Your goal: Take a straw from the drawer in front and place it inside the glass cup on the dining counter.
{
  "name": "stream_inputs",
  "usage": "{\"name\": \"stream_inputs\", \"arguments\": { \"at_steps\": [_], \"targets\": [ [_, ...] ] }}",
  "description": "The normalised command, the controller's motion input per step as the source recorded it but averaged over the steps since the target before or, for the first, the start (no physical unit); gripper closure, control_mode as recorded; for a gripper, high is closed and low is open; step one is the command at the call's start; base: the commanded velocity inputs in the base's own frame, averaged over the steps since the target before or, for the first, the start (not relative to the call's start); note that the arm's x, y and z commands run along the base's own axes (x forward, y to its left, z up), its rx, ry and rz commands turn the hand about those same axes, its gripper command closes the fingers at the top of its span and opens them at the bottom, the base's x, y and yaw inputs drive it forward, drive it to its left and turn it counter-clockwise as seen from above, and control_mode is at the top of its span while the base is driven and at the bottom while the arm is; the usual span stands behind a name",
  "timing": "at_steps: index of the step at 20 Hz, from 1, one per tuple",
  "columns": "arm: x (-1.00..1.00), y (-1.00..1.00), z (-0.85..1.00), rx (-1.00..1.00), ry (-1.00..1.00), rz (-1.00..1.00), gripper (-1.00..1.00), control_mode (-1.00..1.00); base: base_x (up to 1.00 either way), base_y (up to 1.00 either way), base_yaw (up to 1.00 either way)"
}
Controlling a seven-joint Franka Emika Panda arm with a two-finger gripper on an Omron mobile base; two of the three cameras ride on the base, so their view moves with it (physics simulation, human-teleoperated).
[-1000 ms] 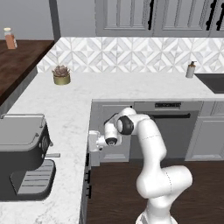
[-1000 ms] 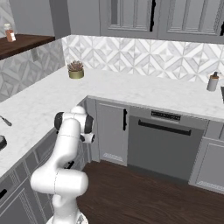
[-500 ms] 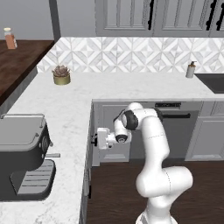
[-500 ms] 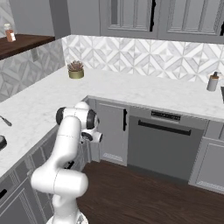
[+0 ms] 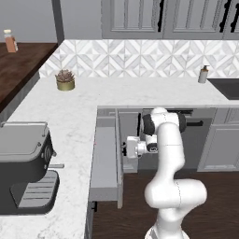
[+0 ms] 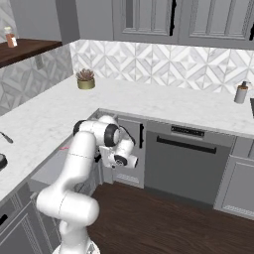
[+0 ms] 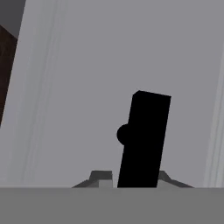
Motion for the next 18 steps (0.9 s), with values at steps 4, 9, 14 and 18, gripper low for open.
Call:
{"name": "stream_inputs", "arguments": {
  "at_steps": [4, 9, 14, 18],
  "targets": [
    [-0.37, -1.0, 0.0, 0.04, -0.02, 0.0, 1.0, -1.0, 0.0, 0.0, 0.0],
    [-0.24, -1.0, 0.0, 0.02, 0.0, 0.02, -1.0, -1.0, 0.0, 0.0, 0.0],
    [-0.04, -1.0, -0.14, 0.0, 0.06, 0.03, -1.0, -1.0, 0.0, 0.0, 0.0],
    [-0.08, -0.97, -0.18, 0.0, 0.12, 0.02, -1.0, -1.0, 0.0, 0.0, 0.0]
  ]
}}
